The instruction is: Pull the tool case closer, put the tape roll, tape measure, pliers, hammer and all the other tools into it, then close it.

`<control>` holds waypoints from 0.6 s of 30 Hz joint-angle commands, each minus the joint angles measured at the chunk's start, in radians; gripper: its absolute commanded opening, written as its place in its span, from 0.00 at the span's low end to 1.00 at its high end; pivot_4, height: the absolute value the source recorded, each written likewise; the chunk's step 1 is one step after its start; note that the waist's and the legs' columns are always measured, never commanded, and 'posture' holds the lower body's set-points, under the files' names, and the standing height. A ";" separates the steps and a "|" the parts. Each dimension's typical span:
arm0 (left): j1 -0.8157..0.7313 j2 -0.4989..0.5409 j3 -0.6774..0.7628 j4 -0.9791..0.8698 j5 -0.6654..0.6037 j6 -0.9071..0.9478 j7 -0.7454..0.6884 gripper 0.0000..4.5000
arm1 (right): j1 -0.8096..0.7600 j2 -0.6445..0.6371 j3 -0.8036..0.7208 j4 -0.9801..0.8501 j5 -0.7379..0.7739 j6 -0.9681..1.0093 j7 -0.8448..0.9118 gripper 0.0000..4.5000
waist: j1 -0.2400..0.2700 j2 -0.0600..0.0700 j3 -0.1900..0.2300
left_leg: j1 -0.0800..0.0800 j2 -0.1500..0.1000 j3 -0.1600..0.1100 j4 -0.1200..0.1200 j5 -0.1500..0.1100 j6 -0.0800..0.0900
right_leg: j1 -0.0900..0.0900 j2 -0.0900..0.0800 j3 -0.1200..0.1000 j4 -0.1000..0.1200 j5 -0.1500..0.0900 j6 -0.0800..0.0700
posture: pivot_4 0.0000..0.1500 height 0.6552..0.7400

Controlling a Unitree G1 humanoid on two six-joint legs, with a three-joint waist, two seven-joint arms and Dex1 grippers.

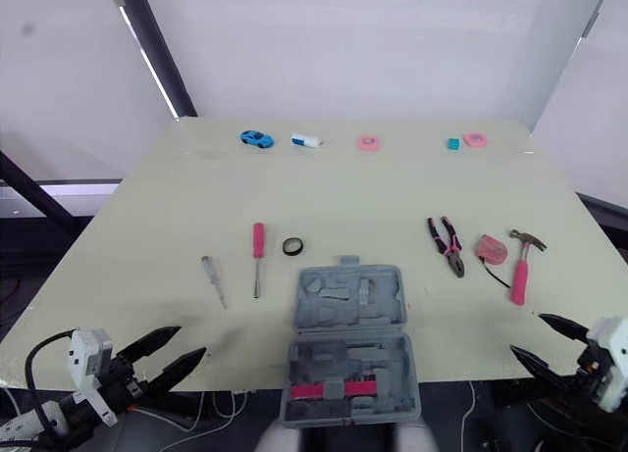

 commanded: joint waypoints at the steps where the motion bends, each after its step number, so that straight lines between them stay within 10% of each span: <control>1: 0.003 0.000 0.028 0.008 -0.014 -0.021 0.001 0.99 | -0.004 -0.019 -0.037 0.021 0.019 -0.026 0.014 1.00 | -0.001 0.000 0.000 | 0.000 0.000 0.000 0.000 0.000 0.000 | 0.000 0.000 0.000 0.000 0.000 0.000 | 1.00 1.00; 18: -0.055 0.028 0.014 0.067 -0.011 -0.033 -0.031 0.99 | -0.085 0.001 0.058 -0.113 0.035 0.073 -0.055 1.00 | 0.000 0.001 0.000 | 0.000 0.000 0.000 0.000 0.000 0.000 | -0.001 0.000 0.000 0.000 0.001 -0.002 | 1.00 1.00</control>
